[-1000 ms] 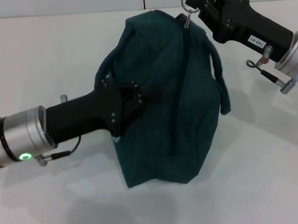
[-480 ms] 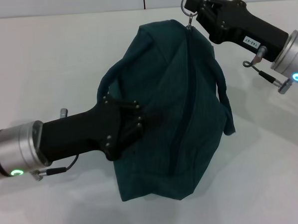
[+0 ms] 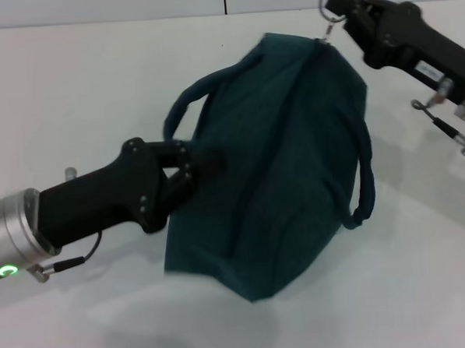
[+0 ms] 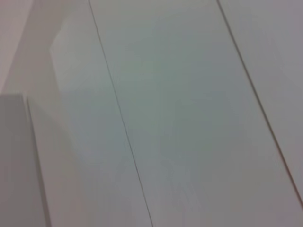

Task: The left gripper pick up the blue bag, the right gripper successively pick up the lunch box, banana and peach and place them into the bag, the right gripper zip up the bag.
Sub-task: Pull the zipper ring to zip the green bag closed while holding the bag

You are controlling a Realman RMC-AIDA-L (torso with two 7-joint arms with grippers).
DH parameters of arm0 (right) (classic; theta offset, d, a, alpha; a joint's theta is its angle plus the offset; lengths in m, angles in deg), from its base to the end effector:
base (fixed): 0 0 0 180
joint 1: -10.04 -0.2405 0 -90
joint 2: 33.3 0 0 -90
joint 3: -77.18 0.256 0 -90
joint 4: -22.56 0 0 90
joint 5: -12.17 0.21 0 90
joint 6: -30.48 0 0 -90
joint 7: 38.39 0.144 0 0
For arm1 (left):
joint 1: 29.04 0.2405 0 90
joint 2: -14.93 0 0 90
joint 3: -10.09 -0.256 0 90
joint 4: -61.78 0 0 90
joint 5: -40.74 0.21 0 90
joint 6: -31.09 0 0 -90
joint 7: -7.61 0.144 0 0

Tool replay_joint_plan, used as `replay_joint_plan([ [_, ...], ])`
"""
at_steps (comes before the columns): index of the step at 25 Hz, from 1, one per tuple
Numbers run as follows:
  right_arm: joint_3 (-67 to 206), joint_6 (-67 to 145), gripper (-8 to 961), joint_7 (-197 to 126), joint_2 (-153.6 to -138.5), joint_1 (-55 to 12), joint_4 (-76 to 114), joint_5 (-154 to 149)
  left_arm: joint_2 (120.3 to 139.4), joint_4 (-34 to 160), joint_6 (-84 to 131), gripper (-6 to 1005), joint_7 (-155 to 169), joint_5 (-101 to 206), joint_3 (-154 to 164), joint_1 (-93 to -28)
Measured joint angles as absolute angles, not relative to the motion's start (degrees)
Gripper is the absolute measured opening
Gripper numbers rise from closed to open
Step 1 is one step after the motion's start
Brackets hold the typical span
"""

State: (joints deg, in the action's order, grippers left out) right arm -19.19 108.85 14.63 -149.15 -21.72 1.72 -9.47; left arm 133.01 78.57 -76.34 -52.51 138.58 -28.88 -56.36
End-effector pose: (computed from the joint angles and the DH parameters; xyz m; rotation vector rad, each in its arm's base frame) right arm 0.1979 0.3583 -0.0154 -2.1952 0.4859 1.3979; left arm -0.2469 0.2681 -0.0125 -2.6068 -0.4762 -1.4079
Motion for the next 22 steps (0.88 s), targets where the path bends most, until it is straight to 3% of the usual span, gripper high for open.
replay_joint_plan([
  [11,-18.47,117.24,116,18.65,-149.23,-16.68,1.75,-9.30,134.16,78.57,-67.94,77,-53.76,137.22,-27.87,-55.55],
  [22,-18.26,116.49,120,19.04,-149.20,-17.51,1.99,-9.30,133.95,79.94,-66.96,299,-56.92,131.92,-27.64,-55.22],
])
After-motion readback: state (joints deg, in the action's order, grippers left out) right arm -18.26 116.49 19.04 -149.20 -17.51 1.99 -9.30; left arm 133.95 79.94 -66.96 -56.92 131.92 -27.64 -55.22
